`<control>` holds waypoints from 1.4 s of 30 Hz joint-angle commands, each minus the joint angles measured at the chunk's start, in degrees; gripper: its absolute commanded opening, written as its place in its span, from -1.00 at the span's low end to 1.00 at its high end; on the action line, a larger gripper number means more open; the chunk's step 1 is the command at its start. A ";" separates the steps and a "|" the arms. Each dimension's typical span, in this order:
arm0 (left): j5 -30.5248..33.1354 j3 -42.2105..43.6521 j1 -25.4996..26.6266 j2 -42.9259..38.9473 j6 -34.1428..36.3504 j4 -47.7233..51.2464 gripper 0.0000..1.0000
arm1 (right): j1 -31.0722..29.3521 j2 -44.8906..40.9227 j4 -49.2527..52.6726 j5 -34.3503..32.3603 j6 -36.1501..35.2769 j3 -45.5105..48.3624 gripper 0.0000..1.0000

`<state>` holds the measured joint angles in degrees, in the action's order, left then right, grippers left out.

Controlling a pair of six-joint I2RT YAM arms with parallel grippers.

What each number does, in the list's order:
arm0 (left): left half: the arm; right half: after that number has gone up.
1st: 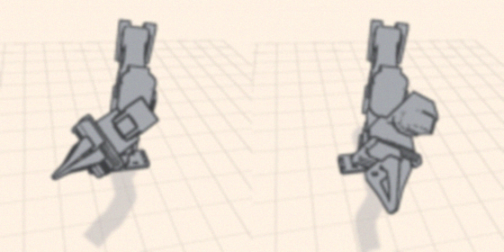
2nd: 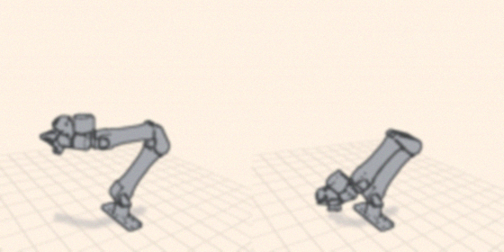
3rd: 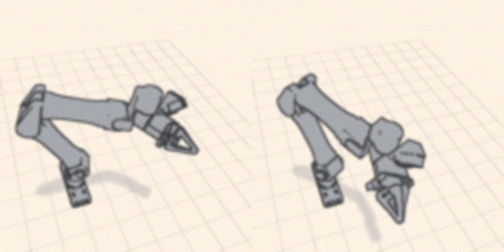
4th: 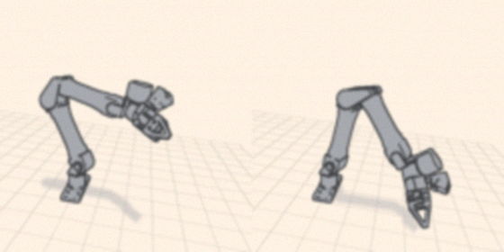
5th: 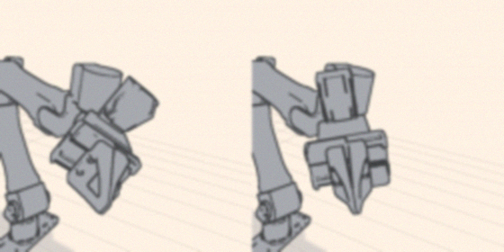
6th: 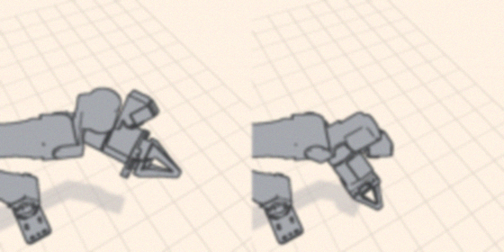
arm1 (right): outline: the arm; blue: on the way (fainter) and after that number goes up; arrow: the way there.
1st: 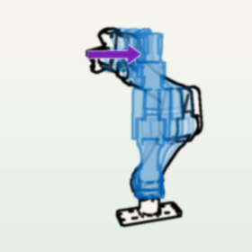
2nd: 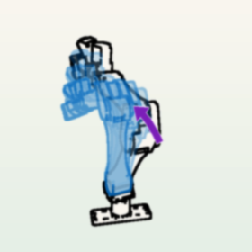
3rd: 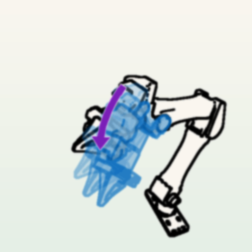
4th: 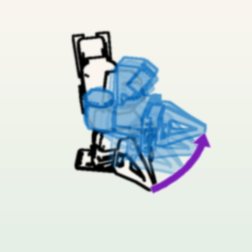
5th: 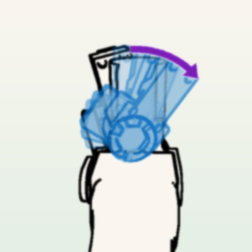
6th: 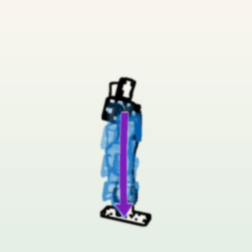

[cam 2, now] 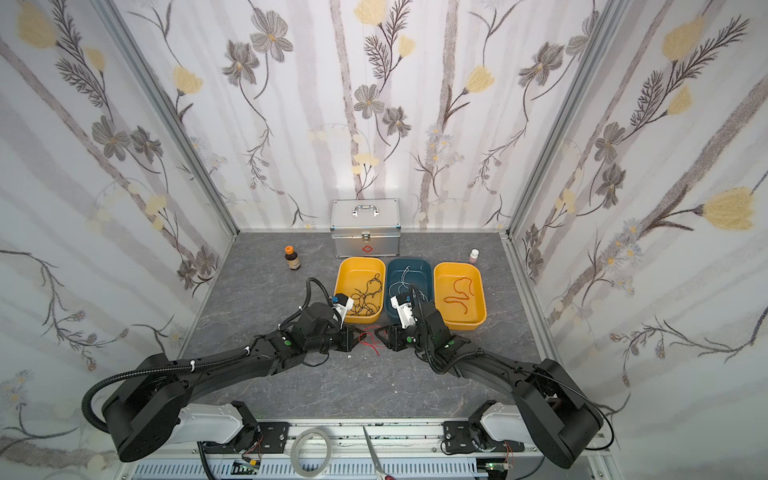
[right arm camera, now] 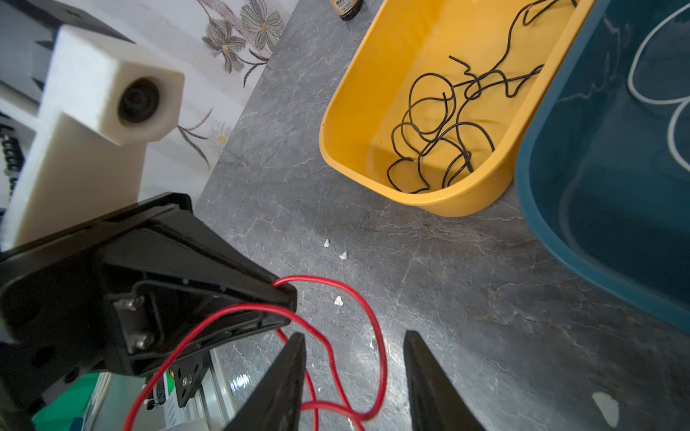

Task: Untangle the cables
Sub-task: 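Return the right gripper to the red wire held by the left gripper, then take the red wire with the right gripper while the left gripper opens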

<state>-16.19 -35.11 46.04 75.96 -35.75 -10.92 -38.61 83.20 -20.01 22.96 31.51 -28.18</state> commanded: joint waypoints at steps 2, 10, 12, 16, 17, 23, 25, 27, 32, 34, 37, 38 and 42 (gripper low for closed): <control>-0.20 0.75 0.12 -1.14 0.77 -2.39 -0.93 | 0.02 1.46 -6.37 1.89 1.96 -0.61 -0.29; 1.81 1.47 0.11 -2.60 1.02 -0.27 -0.93 | 1.01 -1.89 -1.00 -4.28 -0.79 -1.17 -0.94; 2.42 1.53 0.19 -2.60 1.18 0.58 -0.93 | 2.04 -3.92 0.98 -6.44 -1.58 -0.87 -0.99; 3.07 1.49 0.17 -2.84 1.81 1.60 -0.92 | 4.82 -8.32 3.50 -7.96 -3.34 -0.11 -1.00; 3.09 1.38 0.19 -2.78 2.02 1.88 -0.92 | 5.28 -9.29 4.00 -7.85 -3.91 -0.07 -1.00; -0.43 1.60 0.12 -3.12 3.29 -0.64 -0.60 | 5.56 -13.11 4.37 -3.99 -6.53 -0.20 -1.00; -1.48 2.10 0.16 -3.23 3.10 -2.31 -0.48 | 5.56 -13.41 5.16 -3.95 -6.63 -0.33 -1.00; -1.57 2.68 0.17 -3.41 2.55 -3.43 -0.28 | 5.55 -13.82 5.82 -4.77 -6.70 -0.48 -1.00; -1.28 3.32 0.14 -3.41 1.41 -4.06 -0.17 | 5.48 -15.70 8.11 -7.90 -7.03 -0.82 -1.00; -1.62 3.54 0.12 -3.42 1.09 -4.99 -0.13 | 5.56 -16.28 8.95 -8.09 -7.16 -1.12 -1.00; -3.16 4.11 0.09 -3.26 0.51 -8.00 0.05 | 5.46 -17.18 9.19 -7.70 -6.98 -1.26 -1.00; -3.85 4.48 0.22 -3.17 -0.05 -9.76 0.12 | 5.46 -17.57 9.11 -7.35 -6.75 -1.26 -1.00; -5.70 4.32 0.19 -0.91 -1.51 -13.29 0.22 | 5.43 -18.46 8.07 -5.82 -5.70 -1.04 -1.00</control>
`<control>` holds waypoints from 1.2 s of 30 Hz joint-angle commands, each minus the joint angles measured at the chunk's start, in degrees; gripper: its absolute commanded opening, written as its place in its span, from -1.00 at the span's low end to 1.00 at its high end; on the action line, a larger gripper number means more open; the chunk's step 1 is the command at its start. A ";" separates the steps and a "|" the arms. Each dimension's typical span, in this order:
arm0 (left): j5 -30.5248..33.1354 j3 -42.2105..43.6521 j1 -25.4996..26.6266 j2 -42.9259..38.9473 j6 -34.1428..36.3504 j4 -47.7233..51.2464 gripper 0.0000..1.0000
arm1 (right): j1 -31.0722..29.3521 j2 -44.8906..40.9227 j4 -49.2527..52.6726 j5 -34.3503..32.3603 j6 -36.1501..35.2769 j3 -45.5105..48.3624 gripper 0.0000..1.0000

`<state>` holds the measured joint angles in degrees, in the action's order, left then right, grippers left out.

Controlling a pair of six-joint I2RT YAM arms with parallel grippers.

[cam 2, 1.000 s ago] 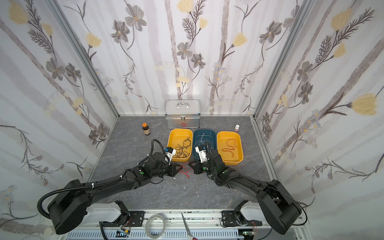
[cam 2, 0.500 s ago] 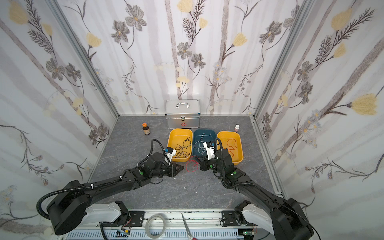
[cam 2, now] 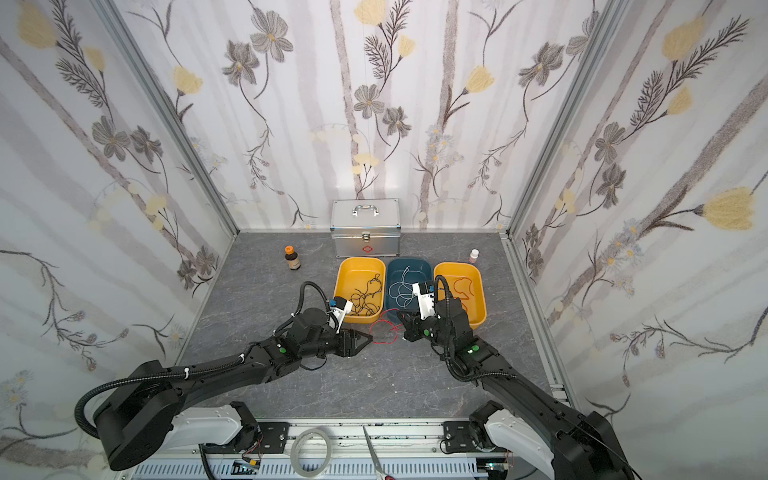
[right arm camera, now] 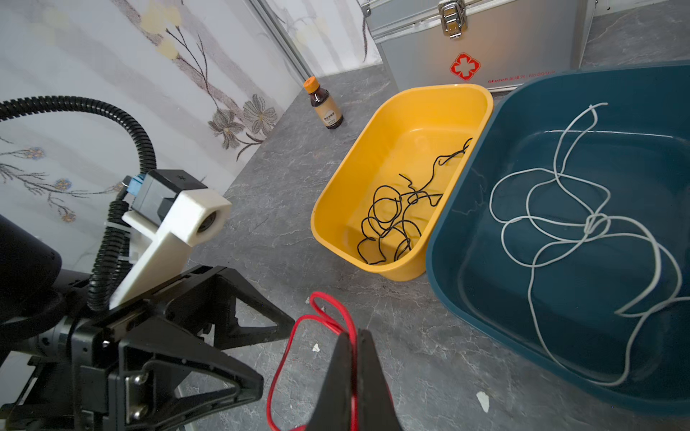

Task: Untangle the cables
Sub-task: 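Take the red wire with the right gripper while the left gripper opens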

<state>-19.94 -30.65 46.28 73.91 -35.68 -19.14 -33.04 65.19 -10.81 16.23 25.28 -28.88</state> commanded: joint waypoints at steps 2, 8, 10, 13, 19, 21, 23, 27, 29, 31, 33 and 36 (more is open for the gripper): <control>-1.76 -0.46 -0.10 2.95 -1.50 -5.43 0.23 | -0.33 -0.50 -2.00 2.43 1.34 -0.24 -1.00; -2.19 -1.48 -0.06 6.89 -2.54 -9.48 0.10 | -1.83 -0.37 -3.48 3.90 2.79 0.52 -1.00; -2.31 -2.43 -0.10 8.00 -2.73 -9.74 -0.06 | -2.03 0.19 -3.97 3.84 3.07 0.87 -1.00; -1.38 -3.28 -0.06 8.88 -2.51 -8.86 -0.36 | -2.06 1.05 -3.35 2.75 3.11 0.99 -1.00; -0.12 -3.63 -0.07 7.08 -0.83 -5.57 -0.80 | -1.23 2.88 2.12 -4.60 3.42 -0.61 -1.00; 0.25 -2.95 -0.12 5.97 -0.57 -5.80 -0.87 | -0.26 3.86 3.75 -7.09 4.13 -1.08 -1.00; 0.69 -1.93 -0.05 4.28 -0.36 -6.54 -0.92 | 1.18 4.37 4.39 -9.01 5.35 -0.74 -1.00; 1.95 0.73 -0.05 0.54 0.07 -8.24 -0.99 | 3.99 3.51 4.33 -10.45 6.86 0.67 -1.00; 3.51 2.23 -0.06 -1.44 0.43 -8.48 -1.00 | 5.14 3.12 4.78 -11.10 7.23 1.10 -1.00; 4.87 3.60 -0.12 -3.76 0.74 -8.89 -1.00 | 5.87 2.63 5.18 -11.35 7.24 1.35 -1.00; 5.73 4.54 -0.14 -5.02 0.92 -8.91 -1.00 | 6.34 1.79 5.39 -11.87 7.30 1.65 -1.00; 7.22 4.81 -0.29 -5.81 1.29 -6.60 -1.00 | 7.08 0.28 6.18 -13.53 7.33 2.03 -1.00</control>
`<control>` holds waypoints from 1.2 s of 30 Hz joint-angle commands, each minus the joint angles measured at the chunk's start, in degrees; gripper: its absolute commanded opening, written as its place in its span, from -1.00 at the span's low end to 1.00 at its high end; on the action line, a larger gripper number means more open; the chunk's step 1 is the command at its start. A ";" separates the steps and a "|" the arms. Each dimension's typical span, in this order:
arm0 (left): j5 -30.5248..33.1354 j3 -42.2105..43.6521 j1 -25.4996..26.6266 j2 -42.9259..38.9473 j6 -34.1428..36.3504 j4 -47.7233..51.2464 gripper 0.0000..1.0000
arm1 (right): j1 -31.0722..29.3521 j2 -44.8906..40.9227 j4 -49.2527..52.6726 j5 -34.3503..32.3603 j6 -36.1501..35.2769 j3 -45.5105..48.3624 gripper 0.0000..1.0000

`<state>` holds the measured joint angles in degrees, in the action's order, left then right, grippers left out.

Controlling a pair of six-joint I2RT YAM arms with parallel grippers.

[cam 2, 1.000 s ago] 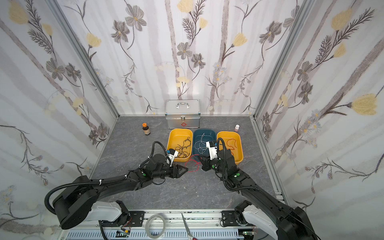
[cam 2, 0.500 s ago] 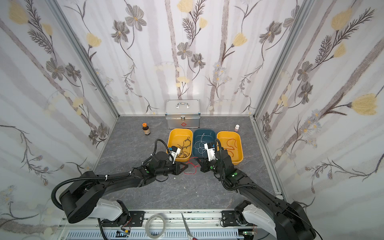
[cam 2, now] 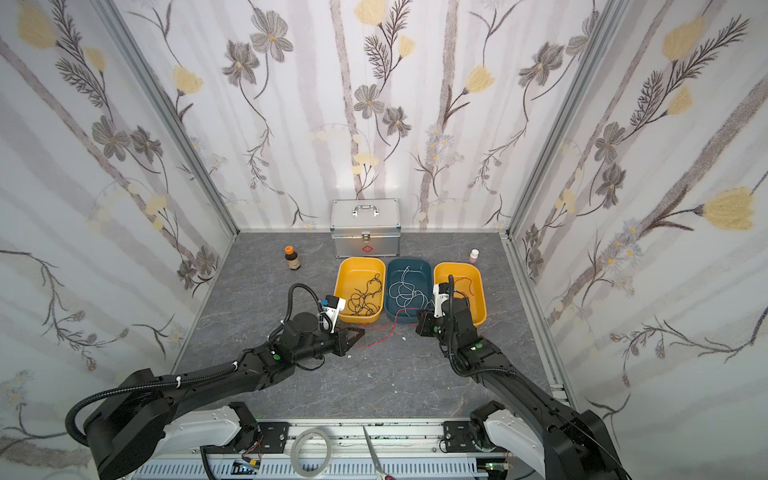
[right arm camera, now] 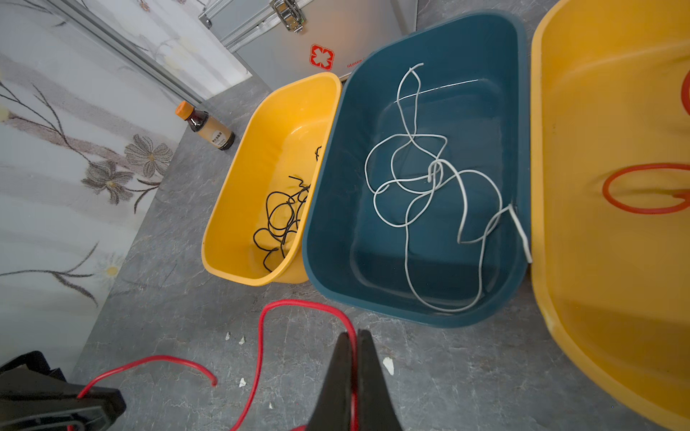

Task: Untangle the cables
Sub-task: 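Take the red wire with the right gripper while the left gripper opens, then lower the red wire into the far yellow tub and open the right gripper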

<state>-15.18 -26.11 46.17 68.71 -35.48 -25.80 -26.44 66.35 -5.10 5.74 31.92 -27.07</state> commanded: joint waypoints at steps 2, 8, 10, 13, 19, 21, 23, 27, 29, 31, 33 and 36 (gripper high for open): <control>2.92 0.53 -0.20 -0.67 1.03 0.64 -1.00 | 1.01 -1.81 0.44 -3.45 0.68 0.44 -1.00; 4.03 0.32 -0.28 -0.10 0.84 1.60 -1.00 | 1.92 -3.74 1.02 -3.57 0.56 0.62 -1.00; 3.23 -0.17 -0.33 0.52 1.03 2.07 -0.98 | 2.04 -4.01 0.95 -2.85 -0.01 0.39 -1.00; 0.25 -1.32 -0.24 1.82 1.28 1.88 -0.84 | 2.09 -5.22 0.91 -2.26 -0.59 -0.26 -1.00; -3.25 -2.88 -0.17 3.21 1.95 0.83 -0.30 | 4.91 -9.19 3.55 -3.62 -3.62 -4.35 -1.00; -3.46 -2.96 -0.24 3.05 2.33 1.01 -0.16 | 6.62 -9.99 4.37 -3.24 -4.62 -5.90 -1.00; -3.38 -3.18 -0.27 2.66 2.75 1.59 -0.12 | 8.13 -10.44 4.75 -3.03 -5.90 -7.93 -1.00; -3.23 -3.23 -0.21 2.56 2.96 2.12 -0.10 | 10.01 -9.48 5.95 -4.41 -8.62 -12.17 -1.00; -3.28 -3.05 -0.28 2.57 2.97 2.07 -0.10 | 11.40 -8.48 6.73 -5.67 -9.71 -14.57 -1.00; -3.15 -2.90 -0.28 2.49 2.96 2.23 -0.09 | 12.89 -7.16 6.91 -6.66 -10.51 -17.53 -1.00; -2.95 -2.75 -0.35 2.40 3.04 2.33 -0.09 | 14.09 -5.34 7.12 -8.34 -11.03 -19.69 -1.00; -2.71 -2.75 -0.32 1.96 3.39 3.01 -0.08 | 15.39 -1.83 7.25 -12.59 -12.36 -22.45 -1.00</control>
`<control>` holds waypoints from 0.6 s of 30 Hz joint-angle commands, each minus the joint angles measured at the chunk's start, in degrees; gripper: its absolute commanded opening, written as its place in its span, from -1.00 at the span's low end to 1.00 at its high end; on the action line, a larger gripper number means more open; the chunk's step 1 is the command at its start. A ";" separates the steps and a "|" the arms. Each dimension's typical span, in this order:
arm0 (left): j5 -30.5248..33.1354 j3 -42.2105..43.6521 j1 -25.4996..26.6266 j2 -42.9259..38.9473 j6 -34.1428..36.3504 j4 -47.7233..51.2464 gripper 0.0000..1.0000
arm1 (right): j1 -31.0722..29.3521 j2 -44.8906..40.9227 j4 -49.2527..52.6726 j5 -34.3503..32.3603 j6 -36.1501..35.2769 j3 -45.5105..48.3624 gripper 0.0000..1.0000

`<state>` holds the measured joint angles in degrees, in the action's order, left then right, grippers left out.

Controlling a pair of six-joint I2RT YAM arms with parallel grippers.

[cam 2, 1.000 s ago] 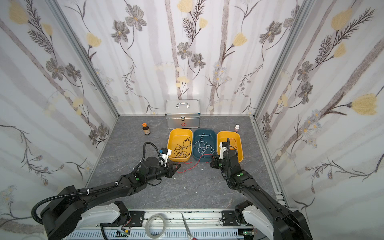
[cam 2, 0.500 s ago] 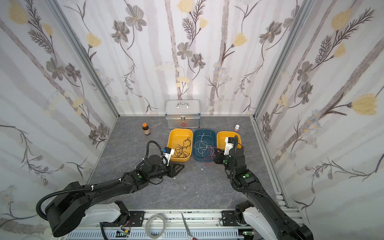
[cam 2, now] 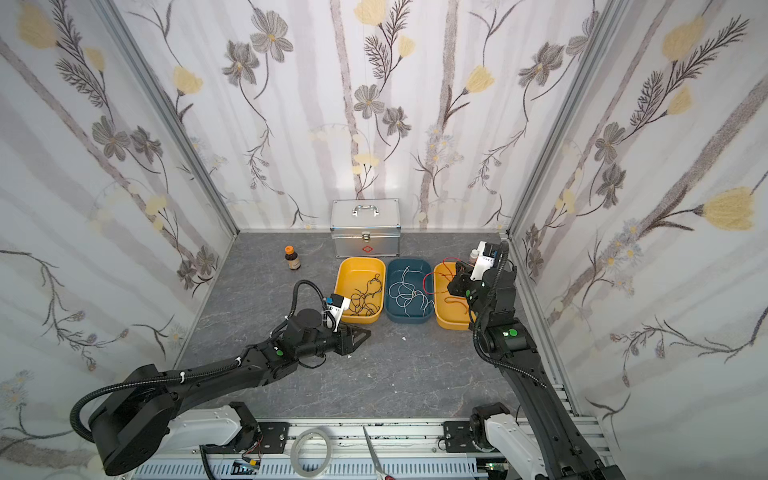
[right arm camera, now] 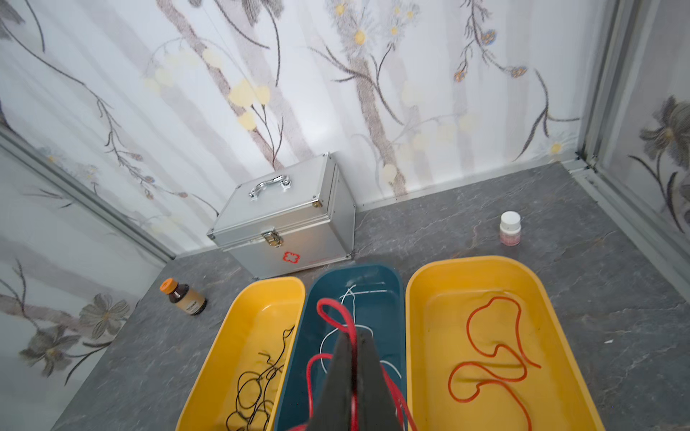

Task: Untangle the cables
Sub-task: 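Lower the red wire into the far yellow tub and open the right gripper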

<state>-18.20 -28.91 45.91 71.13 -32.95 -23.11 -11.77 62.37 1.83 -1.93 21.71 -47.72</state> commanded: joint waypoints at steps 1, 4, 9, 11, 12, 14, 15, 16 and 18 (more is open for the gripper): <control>0.40 0.16 -0.06 -0.64 1.00 0.52 -0.09 | 1.06 3.20 0.28 -5.82 -2.52 -2.35 -1.00; 1.14 0.90 -0.16 -1.48 0.95 0.78 -0.08 | 1.80 6.79 0.28 -9.48 -3.67 -3.67 -1.00; 1.50 2.34 -0.73 -2.87 0.52 0.71 -0.08 | 3.15 12.61 -0.38 -12.71 -3.92 -3.44 -1.00; 1.67 2.70 -1.06 -3.11 0.42 0.79 -0.08 | 3.48 14.54 -0.89 -13.70 -3.87 -2.95 -1.00; 1.71 2.75 -1.25 -3.11 0.43 0.80 -0.08 | 3.74 15.77 -1.02 -14.03 -3.81 -2.82 -1.00; 1.68 2.89 -1.48 -3.01 0.28 0.80 -0.08 | 4.25 18.18 -0.96 -14.09 -3.56 -2.55 -1.00; 1.66 2.89 -1.56 -2.85 0.14 0.92 -0.08 | 4.55 19.28 -0.95 -14.13 -3.36 -2.32 -0.99; 1.60 2.88 -1.72 -2.76 0.09 0.85 -0.08 | 4.78 20.34 -1.03 -13.94 -3.10 -2.08 -0.99; 1.58 2.97 -1.83 -2.57 -0.01 0.72 -0.08 | 5.24 22.54 -1.53 -13.05 -2.65 -1.45 -0.99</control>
<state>-16.93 -26.11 44.29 68.38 -32.60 -21.67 -6.94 82.94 1.72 -14.66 18.59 -49.67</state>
